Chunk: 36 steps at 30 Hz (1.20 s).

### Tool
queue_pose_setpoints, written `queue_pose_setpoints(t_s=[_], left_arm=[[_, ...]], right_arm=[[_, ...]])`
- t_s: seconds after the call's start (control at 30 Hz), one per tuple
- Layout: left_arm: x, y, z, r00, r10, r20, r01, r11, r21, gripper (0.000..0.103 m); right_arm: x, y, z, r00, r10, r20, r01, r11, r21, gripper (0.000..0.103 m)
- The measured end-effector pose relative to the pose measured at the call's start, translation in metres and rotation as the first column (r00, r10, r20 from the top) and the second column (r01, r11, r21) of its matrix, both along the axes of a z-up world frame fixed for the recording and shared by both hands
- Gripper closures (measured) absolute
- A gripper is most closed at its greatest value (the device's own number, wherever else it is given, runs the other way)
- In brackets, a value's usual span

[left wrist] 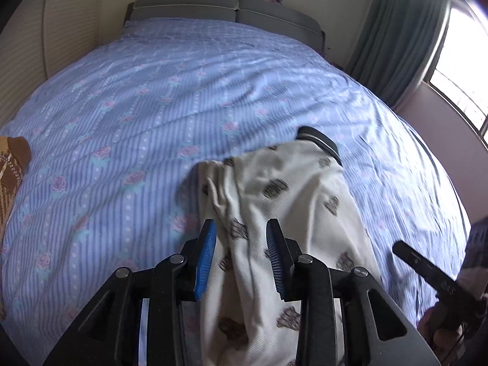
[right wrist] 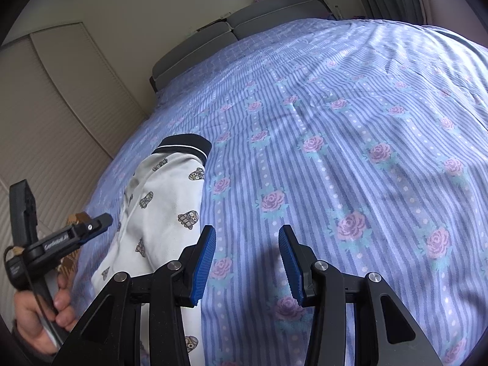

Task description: Fold small clothes

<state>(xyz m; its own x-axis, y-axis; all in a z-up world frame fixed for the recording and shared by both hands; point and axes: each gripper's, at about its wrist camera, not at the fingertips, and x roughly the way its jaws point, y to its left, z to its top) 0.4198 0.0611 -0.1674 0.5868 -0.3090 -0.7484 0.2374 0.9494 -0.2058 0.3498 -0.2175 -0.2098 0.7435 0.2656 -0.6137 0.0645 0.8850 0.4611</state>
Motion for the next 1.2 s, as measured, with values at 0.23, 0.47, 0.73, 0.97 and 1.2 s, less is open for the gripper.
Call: queue_pose_setpoints(t_s=[0.23,0.47,0.73,0.97,1.2], left_arm=[[0.007,0.002,-0.019,0.996,0.009,-0.085,-0.011,1.0,-0.028,0.082],[0.006,0.004,-0.014,0.997,0.026,-0.079,-0.03,0.998,-0.051,0.097],[-0.007,0.012,-0.002,0.998,0.048,-0.03,-0.048,0.999,0.008,0.097],[-0.015,0.018,-0.01,0.996,0.078,-0.032,-0.079,0.997,-0.022,0.073],[-0.068,0.029,-0.008,0.995,0.09,-0.035,-0.091,0.995,-0.046,0.072]], right_arm=[[0.0,0.0,0.0,1.0,-0.002,0.002,0.002,1.0,-0.001,0.059],[0.0,-0.001,0.0,1.0,-0.004,-0.004,0.004,1.0,0.008,0.059],[0.0,0.0,-0.001,1.0,-0.003,-0.005,0.003,1.0,0.009,0.059],[0.002,0.002,-0.001,1.0,0.009,-0.004,-0.009,1.0,0.006,0.059],[0.003,0.006,-0.002,1.0,0.029,-0.007,-0.028,1.0,0.013,0.059]])
